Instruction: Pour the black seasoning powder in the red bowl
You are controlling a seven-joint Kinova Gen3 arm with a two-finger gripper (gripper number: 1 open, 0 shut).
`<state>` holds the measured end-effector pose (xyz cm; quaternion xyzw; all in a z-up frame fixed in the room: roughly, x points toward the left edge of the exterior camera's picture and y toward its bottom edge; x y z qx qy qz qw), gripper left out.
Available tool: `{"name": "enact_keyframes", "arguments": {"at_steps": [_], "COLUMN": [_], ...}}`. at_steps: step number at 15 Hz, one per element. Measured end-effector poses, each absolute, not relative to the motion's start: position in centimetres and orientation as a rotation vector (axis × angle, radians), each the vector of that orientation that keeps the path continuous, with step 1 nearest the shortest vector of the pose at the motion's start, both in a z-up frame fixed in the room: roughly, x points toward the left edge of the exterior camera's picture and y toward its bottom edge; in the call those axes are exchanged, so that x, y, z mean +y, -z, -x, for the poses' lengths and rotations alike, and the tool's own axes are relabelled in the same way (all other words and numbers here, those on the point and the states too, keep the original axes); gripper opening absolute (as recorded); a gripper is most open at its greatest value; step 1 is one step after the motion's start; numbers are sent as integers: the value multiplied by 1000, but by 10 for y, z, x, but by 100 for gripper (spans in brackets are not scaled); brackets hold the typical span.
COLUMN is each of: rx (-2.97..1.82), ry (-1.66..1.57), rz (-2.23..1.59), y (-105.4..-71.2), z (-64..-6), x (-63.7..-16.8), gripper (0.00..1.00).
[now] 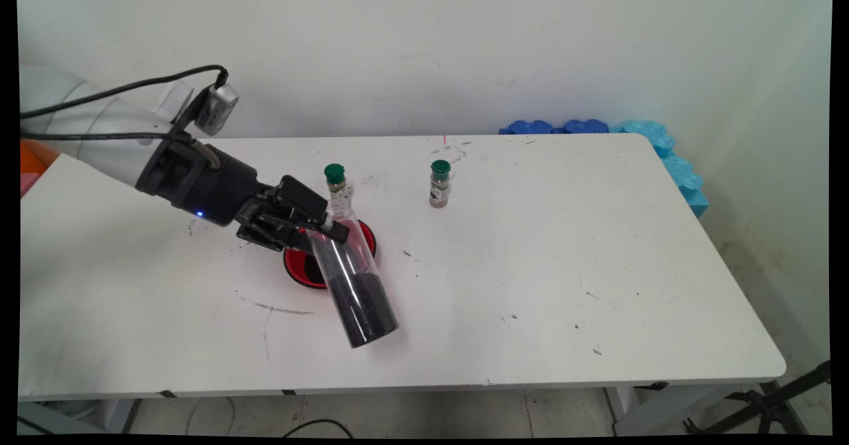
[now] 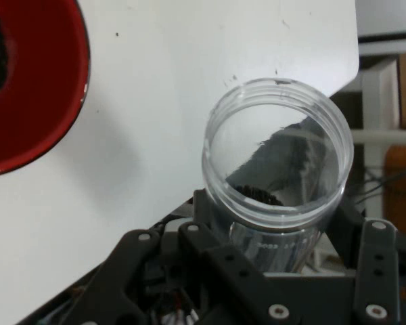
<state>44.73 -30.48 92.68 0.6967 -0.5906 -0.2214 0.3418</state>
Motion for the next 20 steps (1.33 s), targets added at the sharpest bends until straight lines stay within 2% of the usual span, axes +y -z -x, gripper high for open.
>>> {"name": "enact_keyframes", "arguments": {"at_steps": [20], "rx": [-914], "ry": [874], "rz": [-2193], "y": [-908], "z": [-453], "x": [-302], "gripper": [0]}}
